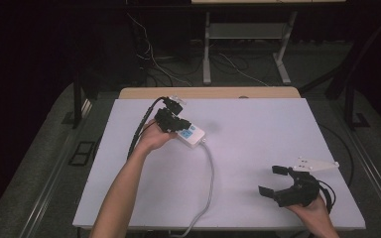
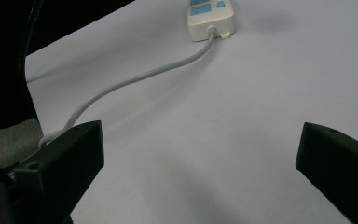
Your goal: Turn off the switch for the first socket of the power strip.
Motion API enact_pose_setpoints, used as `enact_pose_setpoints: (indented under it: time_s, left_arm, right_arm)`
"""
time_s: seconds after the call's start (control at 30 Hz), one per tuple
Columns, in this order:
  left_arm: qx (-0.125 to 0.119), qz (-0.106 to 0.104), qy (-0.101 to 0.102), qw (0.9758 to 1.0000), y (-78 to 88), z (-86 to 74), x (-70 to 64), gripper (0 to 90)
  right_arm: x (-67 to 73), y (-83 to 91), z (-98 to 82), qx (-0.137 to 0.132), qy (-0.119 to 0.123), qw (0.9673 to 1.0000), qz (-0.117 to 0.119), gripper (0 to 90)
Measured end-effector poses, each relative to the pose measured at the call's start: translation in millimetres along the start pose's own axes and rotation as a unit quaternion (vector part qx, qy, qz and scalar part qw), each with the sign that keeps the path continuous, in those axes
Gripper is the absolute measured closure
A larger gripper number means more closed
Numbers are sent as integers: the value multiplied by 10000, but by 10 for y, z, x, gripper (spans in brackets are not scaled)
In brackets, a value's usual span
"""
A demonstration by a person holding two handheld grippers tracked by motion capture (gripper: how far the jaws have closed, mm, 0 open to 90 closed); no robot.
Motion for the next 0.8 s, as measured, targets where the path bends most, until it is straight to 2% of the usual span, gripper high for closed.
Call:
enact_pose_setpoints:
  time_s: [0.07,0.13,0.2,0.23,0.43,0.47,0.8]
  left_arm:
    - [-94,-36,110,9999,59,0,-6,676]
    - [-112,-123,190,9997,115,-5,-13,543]
    - [-163,-222,173,9995,172,-16,-29,380]
    - [-191,-256,190,9993,199,-21,-34,327]
    - [-266,-244,250,9990,338,-87,-82,25]
    - [-270,-276,291,9988,357,-104,-90,0]
    - [-516,-352,270,9977,522,-249,-248,0]
  right_arm:
    - [-1,-1,-1,1,5,10000,-4,6]
    - [1,0,-2,0,0,10000,-4,6]
    - [2,1,-2,0,-5,10000,-1,6]
    - [2,2,-2,-3,-4,10000,-1,6]
    - [5,7,-1,-20,-14,10000,-3,7]
    - [6,8,-1,-26,-16,10000,-2,6]
    - [17,-3,-1,-19,7,10000,0,6]
Point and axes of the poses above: each handheld gripper's, and its own axes: y roughly backward along the jaws, z roughly out of its top, x roughly to its left, the point moved 6 cm from there along -y, roughly forward along the jaws, and after that the axes turned 7 degrees about -y, right-handed, at the moved point
